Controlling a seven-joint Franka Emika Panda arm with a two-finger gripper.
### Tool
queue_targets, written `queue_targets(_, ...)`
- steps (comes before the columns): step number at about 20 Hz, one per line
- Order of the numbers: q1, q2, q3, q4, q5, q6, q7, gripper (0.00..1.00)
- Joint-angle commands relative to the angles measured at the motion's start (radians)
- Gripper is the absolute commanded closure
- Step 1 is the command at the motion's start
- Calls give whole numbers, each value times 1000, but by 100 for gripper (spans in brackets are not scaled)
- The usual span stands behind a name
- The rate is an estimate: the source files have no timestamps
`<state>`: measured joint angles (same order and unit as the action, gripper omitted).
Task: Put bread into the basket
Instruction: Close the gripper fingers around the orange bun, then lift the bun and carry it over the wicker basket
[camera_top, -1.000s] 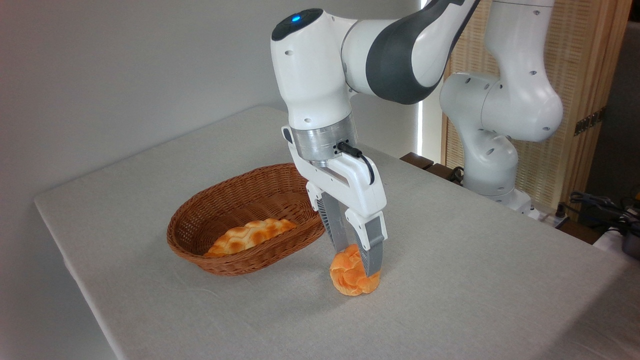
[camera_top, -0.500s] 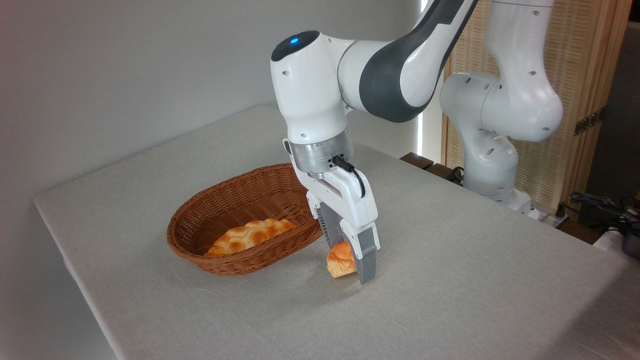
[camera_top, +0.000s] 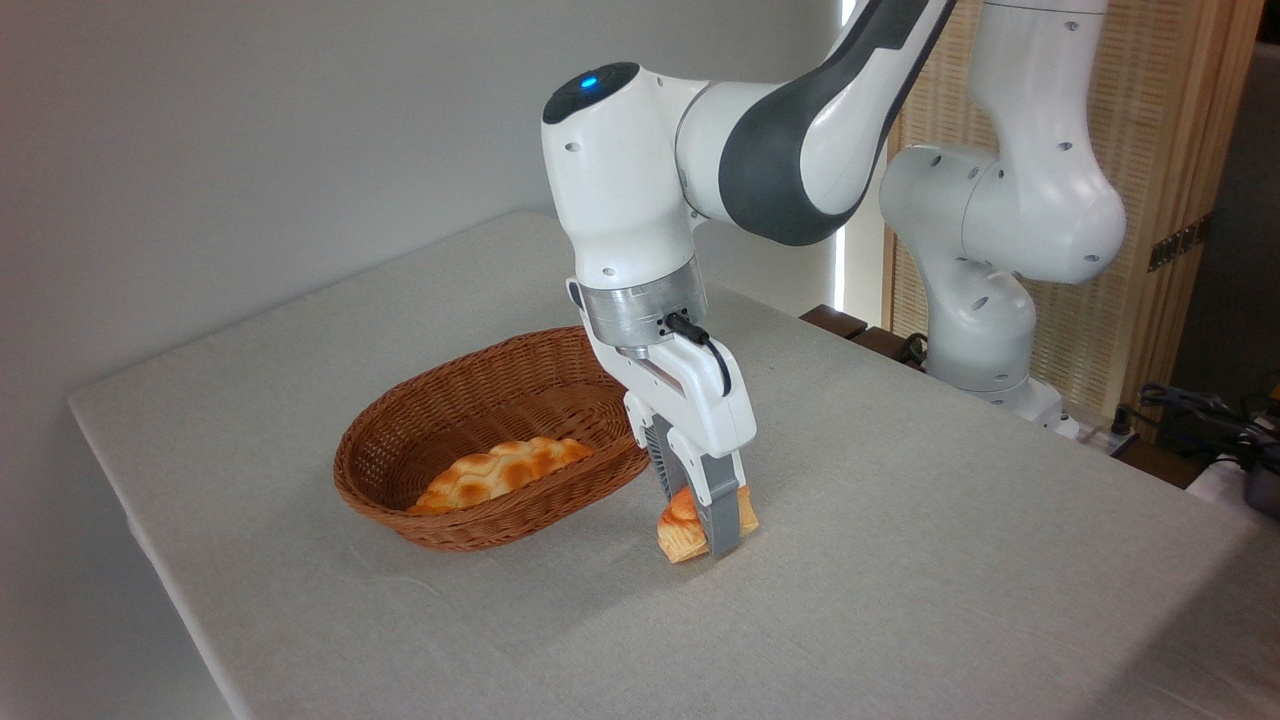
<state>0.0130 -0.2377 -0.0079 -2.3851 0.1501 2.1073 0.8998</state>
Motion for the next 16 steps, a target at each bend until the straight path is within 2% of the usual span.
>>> queue_targets(1,1,1,6,-9,16,14,4,61)
queue_targets(5,8,-12,6,24,14,-4,4,61)
queue_targets(8,8,-9,14,130,14,-148,5,61)
queue_targets(16,8,-8,6,342,-3,-337,11,59)
